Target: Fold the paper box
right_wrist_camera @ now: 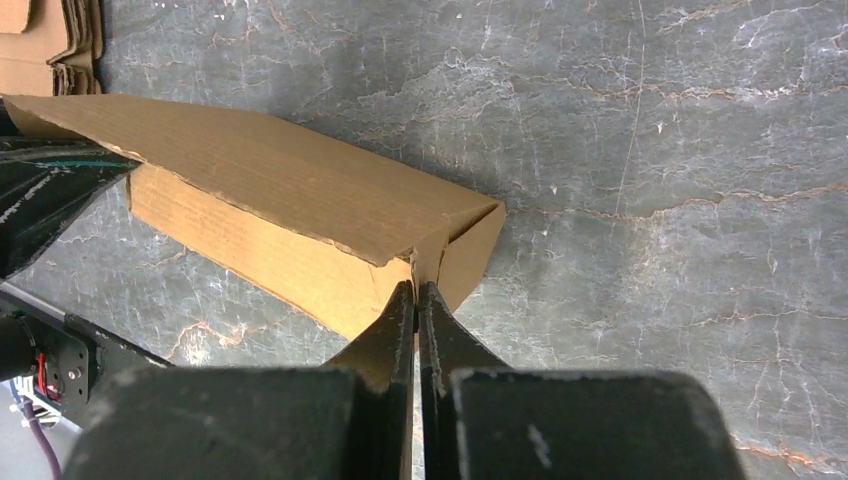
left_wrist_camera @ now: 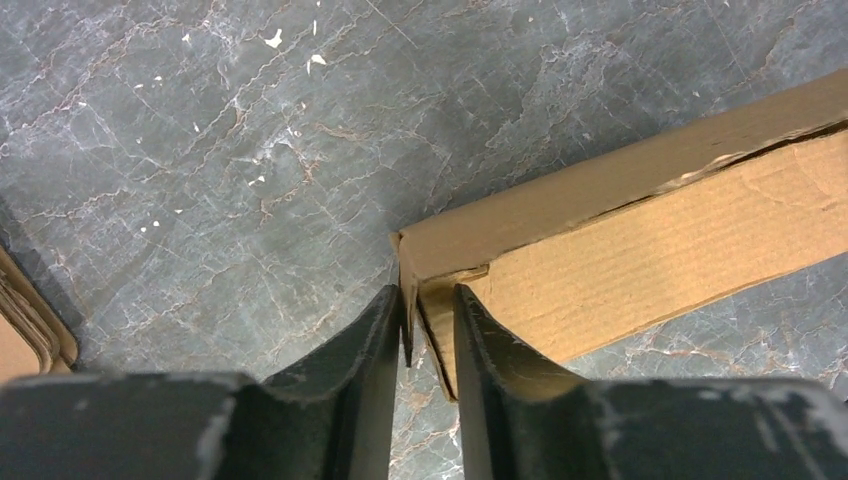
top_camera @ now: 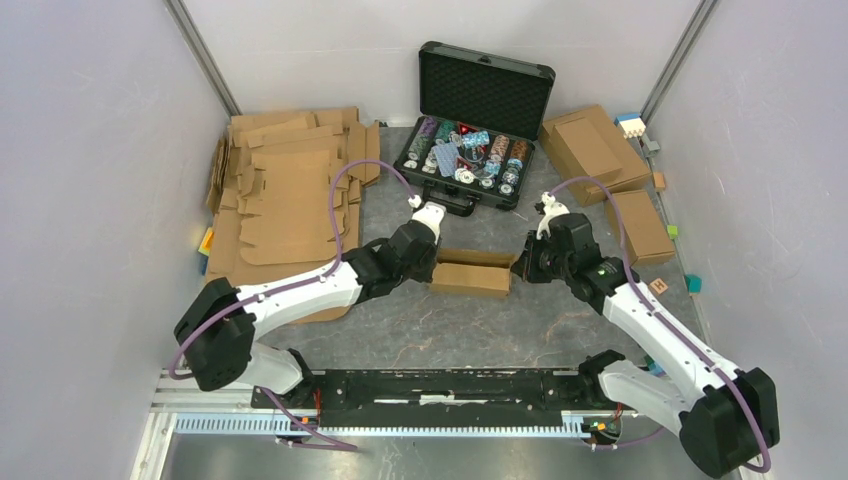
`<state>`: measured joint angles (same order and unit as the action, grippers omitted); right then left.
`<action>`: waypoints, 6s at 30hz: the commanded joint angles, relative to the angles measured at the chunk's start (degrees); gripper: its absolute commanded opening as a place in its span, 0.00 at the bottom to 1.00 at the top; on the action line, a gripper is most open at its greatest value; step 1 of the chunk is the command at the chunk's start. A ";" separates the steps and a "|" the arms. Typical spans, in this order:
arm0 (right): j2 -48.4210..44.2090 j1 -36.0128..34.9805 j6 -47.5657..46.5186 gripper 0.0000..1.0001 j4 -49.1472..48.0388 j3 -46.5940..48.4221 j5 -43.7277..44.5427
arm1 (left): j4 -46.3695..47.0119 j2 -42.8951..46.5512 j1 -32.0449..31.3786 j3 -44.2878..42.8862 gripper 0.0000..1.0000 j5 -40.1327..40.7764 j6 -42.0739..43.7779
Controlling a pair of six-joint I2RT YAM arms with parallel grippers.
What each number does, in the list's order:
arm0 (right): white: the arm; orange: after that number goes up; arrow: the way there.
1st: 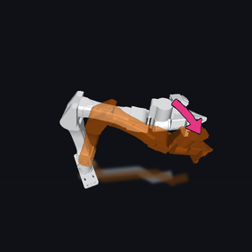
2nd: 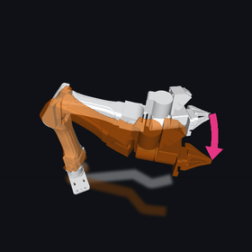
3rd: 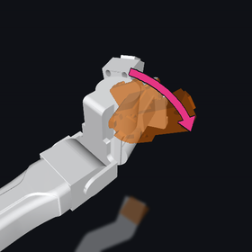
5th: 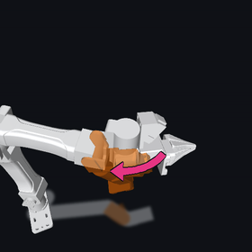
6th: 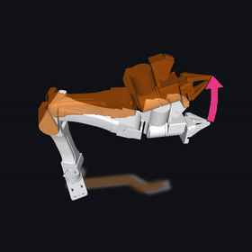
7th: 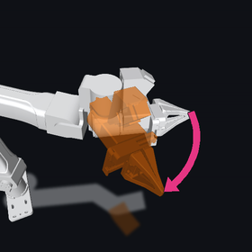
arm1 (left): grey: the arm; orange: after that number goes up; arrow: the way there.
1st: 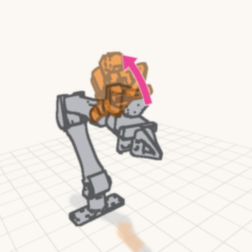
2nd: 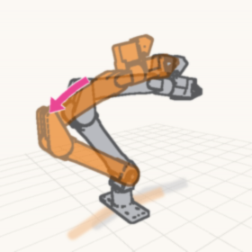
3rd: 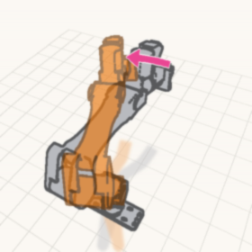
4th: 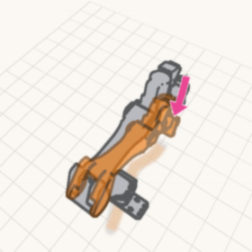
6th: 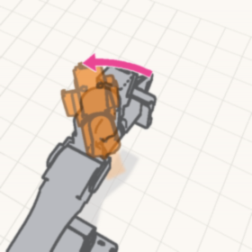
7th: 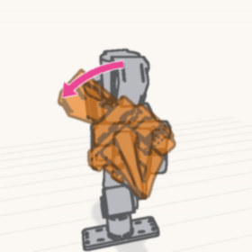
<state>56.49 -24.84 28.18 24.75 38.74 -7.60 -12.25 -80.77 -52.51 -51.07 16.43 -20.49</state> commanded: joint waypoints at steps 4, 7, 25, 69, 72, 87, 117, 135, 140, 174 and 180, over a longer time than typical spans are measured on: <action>1.84 0.11 0.80 0.03 1.95 4.55 -1.59 | 0.64 -1.43 0.10 -2.19 0.28 0.02 -1.35; 2.80 0.00 1.74 0.03 2.62 4.85 -1.38 | 0.72 -1.66 0.04 -2.28 0.27 -0.16 -1.48; 7.02 -0.12 2.73 0.02 8.97 9.72 0.65 | -4.86 4.07 0.04 -2.90 0.65 -0.01 -1.77; 8.21 -0.51 2.71 0.00 10.89 9.53 -3.51 | 16.00 -14.40 -12.49 -6.11 0.02 -6.83 -15.28; 8.63 -0.60 2.50 0.00 12.29 10.17 -3.22 | 15.89 -16.44 -12.30 -7.67 0.02 -6.73 -15.53; 9.31 -0.64 7.45 0.00 12.52 10.78 -6.97 | 17.76 -19.65 -12.05 -9.00 0.02 -6.88 -14.82; 7.06 -0.62 13.58 0.00 11.54 9.07 0.42 | 6.56 5.27 4.99 3.85 0.56 -18.73 -8.54; 6.98 -1.25 9.24 0.00 6.36 7.77 -5.60 | 16.71 -9.82 17.38 -1.99 0.92 -35.84 -8.69; 8.64 -1.65 8.21 0.00 6.28 8.44 -5.32 | 19.87 -8.86 16.39 -0.01 0.98 -34.32 -9.75; 12.16 -10.57 -6.18 0.68 -0.82 12.02 -7.20 | 32.39 -8.77 10.51 9.46 0.57 -34.53 -21.16; 9.63 -10.27 -7.60 0.75 -0.94 11.01 -7.40 | 30.46 -7.74 10.56 9.06 0.57 -33.94 -20.13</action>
<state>68.31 -35.35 22.70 25.65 50.50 -15.44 18.98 -90.76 -41.60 -42.11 -18.02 -40.69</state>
